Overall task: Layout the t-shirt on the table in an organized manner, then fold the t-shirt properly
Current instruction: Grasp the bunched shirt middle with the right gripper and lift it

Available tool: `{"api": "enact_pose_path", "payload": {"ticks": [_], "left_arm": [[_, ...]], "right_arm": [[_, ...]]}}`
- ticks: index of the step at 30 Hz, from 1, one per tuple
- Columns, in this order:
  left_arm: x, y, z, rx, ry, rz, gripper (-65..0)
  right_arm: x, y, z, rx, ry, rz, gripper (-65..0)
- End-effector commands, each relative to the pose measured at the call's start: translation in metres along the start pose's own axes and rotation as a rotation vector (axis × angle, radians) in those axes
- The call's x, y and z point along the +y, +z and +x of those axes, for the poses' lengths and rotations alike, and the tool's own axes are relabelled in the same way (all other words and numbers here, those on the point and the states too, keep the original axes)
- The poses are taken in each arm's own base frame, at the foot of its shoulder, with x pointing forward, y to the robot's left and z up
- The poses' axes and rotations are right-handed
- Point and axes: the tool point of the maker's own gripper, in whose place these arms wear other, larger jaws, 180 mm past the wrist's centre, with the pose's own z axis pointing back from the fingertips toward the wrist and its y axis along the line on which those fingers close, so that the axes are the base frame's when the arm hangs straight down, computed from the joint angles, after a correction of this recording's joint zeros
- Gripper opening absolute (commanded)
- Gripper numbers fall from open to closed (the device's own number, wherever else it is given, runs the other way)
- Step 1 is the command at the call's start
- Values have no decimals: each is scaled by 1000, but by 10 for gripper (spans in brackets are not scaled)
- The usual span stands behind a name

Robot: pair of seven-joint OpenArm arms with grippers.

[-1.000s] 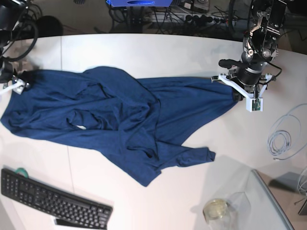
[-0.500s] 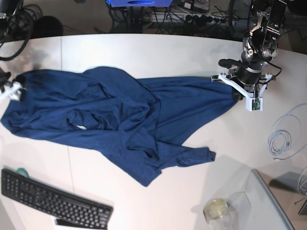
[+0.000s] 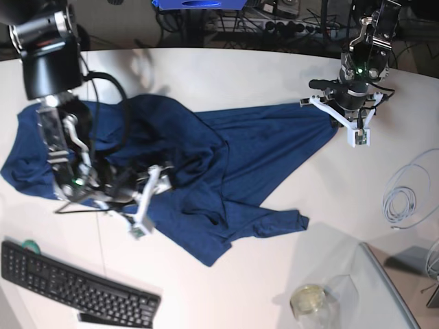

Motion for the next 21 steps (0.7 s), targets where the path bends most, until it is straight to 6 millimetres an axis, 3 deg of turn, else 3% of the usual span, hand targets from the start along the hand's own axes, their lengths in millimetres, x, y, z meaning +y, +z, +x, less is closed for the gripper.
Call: {"api": "enact_pose_path", "payload": {"ticks": [1,7,11,17,19,21], "left_arm": [[3,2,14,-47,-9,6,-650],[1,3,16,-54,-8,2,-650],[1,3,16,-54,-8,2,-650],[2,3,17,-54,-9,4,-650],[2,3,17,-54,-9,4,-650],[2,3,17,-56,-9,4,-650]], "right_arm": [[-6,0,23,-39,12,-10,-195],[3,-42,35,-35,-36,26,-195],[-2,-58,24,0,-44,-5,-192],[9,-74,5,38,-69,14,-198],[10,-74,6,28,-72,17,-249],[12,-75,6,26,-74,22,-398]]}}
